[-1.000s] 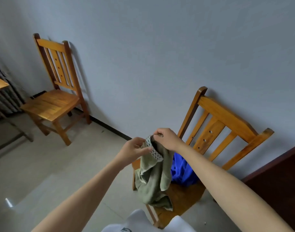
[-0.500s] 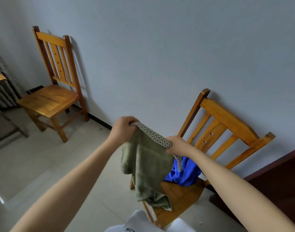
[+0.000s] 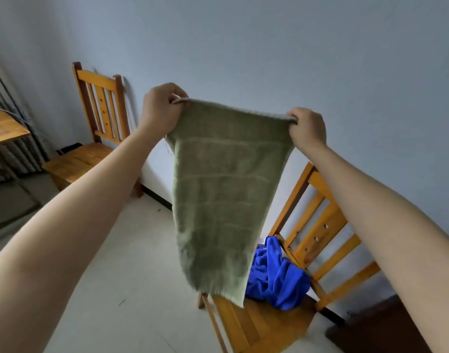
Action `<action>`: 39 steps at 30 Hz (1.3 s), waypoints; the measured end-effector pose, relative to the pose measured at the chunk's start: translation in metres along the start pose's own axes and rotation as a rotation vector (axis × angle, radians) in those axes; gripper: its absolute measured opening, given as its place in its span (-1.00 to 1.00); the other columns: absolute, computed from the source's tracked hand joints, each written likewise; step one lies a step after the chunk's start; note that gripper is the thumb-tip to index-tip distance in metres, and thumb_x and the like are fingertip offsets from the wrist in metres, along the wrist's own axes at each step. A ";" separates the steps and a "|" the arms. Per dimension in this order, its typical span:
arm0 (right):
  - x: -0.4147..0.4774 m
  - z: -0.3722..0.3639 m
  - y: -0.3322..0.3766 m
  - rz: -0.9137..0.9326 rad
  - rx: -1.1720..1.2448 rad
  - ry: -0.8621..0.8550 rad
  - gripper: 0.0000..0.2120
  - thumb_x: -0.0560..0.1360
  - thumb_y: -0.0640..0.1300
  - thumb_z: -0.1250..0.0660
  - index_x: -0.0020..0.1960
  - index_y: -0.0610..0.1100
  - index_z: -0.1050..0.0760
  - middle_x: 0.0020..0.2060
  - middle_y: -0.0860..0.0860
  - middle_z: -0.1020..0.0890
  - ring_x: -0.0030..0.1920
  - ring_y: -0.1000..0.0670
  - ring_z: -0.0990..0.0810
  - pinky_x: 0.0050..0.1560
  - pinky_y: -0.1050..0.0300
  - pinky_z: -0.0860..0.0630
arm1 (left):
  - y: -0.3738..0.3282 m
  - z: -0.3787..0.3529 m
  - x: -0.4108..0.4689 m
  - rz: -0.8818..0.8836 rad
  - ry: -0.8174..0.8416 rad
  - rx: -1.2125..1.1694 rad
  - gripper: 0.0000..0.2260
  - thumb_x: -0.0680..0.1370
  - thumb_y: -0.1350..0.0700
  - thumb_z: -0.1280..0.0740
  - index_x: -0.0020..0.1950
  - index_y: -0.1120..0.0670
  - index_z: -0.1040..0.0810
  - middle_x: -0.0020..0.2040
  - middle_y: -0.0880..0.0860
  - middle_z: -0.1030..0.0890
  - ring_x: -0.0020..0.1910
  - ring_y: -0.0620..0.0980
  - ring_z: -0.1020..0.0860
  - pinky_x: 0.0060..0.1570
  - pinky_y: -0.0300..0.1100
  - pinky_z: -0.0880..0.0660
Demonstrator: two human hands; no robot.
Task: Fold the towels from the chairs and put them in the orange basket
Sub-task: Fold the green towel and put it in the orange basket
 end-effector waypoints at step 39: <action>-0.322 -0.062 -0.312 -0.500 0.266 0.956 -0.81 0.49 -0.23 -0.33 -0.03 -0.39 -0.53 -0.12 -0.28 -0.62 -0.10 -0.21 -0.59 -0.14 0.08 -0.43 | 0.093 -0.207 -0.492 1.091 0.221 -0.401 -0.82 0.53 0.36 -0.25 0.02 0.17 -0.59 -0.38 -0.08 -0.60 -0.33 -0.12 -0.50 -0.45 -0.46 -0.44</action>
Point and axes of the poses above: each hand's wrist, its own x-axis towards the middle knuckle, its own z-axis out of the back of the hand, y = z × x, the point moved 6 cm from there along x, towards the middle knuckle
